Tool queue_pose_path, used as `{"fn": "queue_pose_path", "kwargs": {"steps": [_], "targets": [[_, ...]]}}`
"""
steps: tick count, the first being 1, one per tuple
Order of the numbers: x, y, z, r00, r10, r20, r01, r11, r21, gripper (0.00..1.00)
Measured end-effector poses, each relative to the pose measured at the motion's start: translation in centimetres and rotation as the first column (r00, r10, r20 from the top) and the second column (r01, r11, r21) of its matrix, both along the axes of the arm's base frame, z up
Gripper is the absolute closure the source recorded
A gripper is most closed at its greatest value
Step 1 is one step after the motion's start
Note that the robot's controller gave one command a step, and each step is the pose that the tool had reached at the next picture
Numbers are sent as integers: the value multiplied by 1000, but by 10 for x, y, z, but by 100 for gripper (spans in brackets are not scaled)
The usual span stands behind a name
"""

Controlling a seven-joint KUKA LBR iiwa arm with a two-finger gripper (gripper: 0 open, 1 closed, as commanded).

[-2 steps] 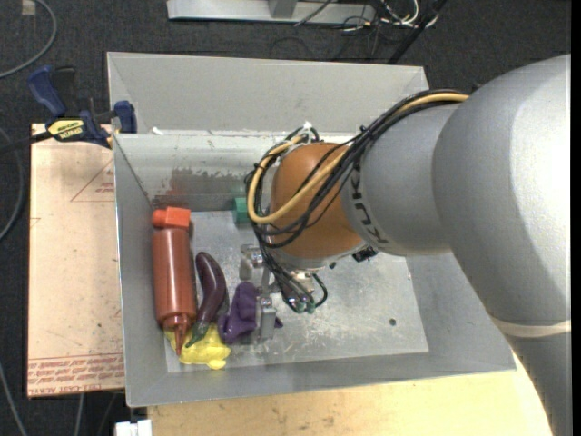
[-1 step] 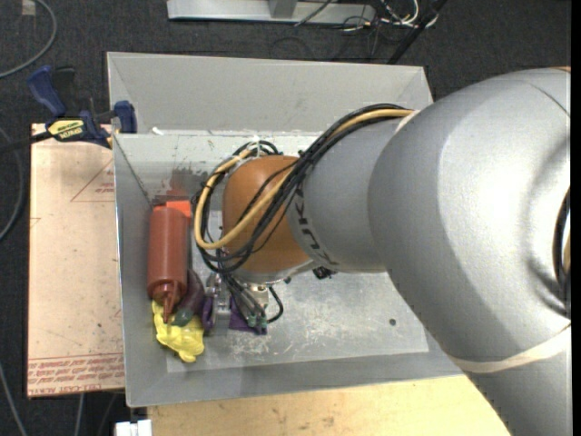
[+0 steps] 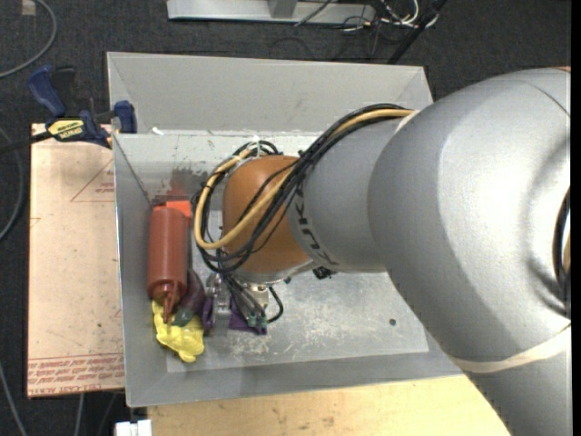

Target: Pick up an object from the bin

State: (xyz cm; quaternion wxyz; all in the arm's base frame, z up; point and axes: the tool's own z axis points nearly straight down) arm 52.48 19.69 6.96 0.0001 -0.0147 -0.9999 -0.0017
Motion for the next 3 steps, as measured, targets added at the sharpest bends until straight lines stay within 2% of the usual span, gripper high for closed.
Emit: {"fn": "queue_pose_path", "kwargs": {"steps": [1, 2, 3], "targets": [[2, 0, 128, 1000, -15, 2, 15, 1000, 1, 100], [2, 0, 127, 1000, -15, 2, 15, 1000, 1, 100], [4, 2, 234, 1000, -14, 5, 14, 1000, 2, 100]]}}
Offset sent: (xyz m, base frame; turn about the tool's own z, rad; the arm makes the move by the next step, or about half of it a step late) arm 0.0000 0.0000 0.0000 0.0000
